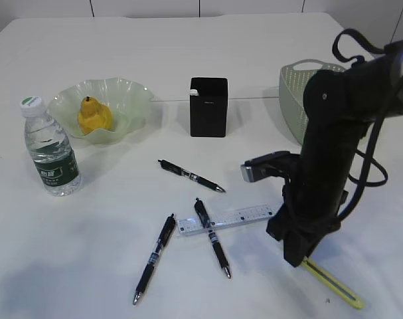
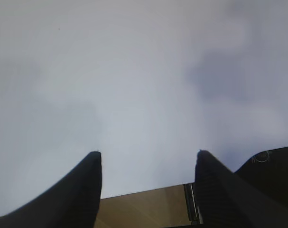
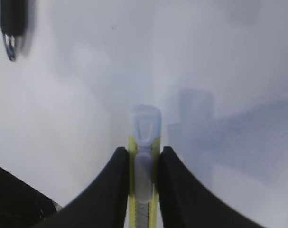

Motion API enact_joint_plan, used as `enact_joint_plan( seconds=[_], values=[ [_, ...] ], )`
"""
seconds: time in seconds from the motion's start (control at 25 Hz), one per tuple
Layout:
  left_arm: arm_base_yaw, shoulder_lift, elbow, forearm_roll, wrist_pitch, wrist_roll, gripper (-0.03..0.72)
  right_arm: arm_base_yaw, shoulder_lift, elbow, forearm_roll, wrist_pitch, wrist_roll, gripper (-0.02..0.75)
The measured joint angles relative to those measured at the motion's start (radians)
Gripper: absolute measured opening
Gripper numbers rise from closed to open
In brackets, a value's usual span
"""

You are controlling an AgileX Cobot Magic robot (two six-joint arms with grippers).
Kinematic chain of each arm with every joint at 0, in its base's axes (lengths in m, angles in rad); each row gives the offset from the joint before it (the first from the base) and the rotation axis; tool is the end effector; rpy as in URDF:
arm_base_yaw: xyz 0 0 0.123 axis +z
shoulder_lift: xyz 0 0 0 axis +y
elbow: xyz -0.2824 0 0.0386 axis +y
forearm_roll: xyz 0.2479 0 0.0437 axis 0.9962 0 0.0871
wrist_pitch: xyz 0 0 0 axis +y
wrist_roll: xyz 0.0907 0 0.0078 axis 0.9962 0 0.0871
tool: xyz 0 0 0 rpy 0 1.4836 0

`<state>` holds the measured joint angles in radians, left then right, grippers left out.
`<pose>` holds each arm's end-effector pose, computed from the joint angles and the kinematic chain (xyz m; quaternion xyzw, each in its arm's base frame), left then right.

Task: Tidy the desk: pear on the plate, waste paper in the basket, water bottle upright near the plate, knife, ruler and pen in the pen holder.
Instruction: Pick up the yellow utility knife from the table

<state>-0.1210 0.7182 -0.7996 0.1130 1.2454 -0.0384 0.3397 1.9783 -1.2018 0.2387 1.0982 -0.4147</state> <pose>0.0997 -0.0023 0.3219 0.0444 0.9671 0.0367 0.2478 0.3110 0.1302 0.1373 0.3028 -0.9417 -0.1035 0.1036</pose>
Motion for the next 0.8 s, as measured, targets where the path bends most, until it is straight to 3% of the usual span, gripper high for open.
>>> enact_joint_plan(
  seconds=[0.56,0.8],
  values=[
    [0.0,0.0,0.0,0.0,0.0,0.0,0.436,0.0,0.008,-0.517,0.0,0.116,0.174,0.178],
    [0.0,0.0,0.0,0.0,0.0,0.0,0.435,0.0,0.01,-0.656,0.0,-0.034,0.178,0.178]
  ],
)
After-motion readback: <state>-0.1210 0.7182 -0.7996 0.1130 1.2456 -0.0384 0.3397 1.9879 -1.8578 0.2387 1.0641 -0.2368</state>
